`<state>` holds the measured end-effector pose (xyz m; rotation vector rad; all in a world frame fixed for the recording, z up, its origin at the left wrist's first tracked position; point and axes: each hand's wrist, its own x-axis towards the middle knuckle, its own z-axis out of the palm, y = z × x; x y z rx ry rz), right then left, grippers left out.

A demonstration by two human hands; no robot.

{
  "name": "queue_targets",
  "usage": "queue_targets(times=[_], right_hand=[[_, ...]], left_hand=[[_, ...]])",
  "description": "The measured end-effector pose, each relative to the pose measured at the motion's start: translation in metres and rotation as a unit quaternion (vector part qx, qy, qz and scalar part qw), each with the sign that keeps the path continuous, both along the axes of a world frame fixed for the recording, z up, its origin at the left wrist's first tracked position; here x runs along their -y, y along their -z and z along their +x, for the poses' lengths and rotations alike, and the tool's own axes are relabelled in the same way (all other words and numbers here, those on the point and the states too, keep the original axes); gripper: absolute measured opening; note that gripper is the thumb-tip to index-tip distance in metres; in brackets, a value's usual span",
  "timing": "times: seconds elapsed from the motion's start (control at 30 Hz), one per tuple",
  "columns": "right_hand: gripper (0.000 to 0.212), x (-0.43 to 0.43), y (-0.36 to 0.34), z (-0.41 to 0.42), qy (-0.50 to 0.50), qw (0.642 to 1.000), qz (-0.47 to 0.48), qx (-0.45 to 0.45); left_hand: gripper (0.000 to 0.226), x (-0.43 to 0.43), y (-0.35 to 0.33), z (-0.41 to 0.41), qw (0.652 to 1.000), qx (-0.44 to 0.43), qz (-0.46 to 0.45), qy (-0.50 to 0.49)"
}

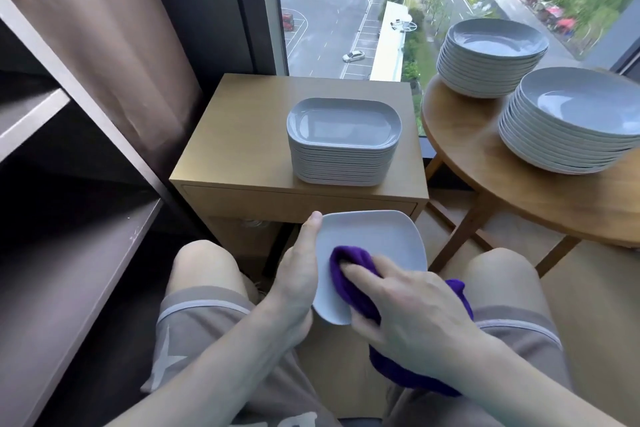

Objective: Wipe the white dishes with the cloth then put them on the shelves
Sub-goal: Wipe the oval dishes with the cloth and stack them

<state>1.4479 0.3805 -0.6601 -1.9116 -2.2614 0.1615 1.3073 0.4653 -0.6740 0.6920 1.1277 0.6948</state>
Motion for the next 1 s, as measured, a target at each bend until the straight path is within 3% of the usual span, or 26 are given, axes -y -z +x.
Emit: queue_targets(times=[0.13,0.3,0.73,0.83,1.0], right_hand=[[0.041,0.004,0.002,-0.002,-0.053,0.998,-0.018,0.013],[0.045,0.0,0.008,0.006,-0.049,0.997,-0.056,-0.021],[0.056,-0.033,0.025,0.067,0.134,0.989,-0.014,-0.067],[0.055,-0.033,0.021,0.071,0.165,0.983,0.009,-0.079],[0.052,-0.034,0.01,0.086,0.2,0.962,0.07,-0.174]], left_hand=[[0.06,-0.009,-0.002,-0.003,1.0,0.004,-0.001,-0.017],[0.056,-0.019,-0.006,-0.009,0.999,0.022,0.03,-0.021],[0.055,-0.031,-0.009,-0.018,0.996,0.058,0.066,-0.003],[0.043,-0.028,-0.014,-0.02,0.996,0.078,0.039,0.023],[0.066,-0.036,-0.025,-0.018,0.993,0.107,0.021,0.052]])
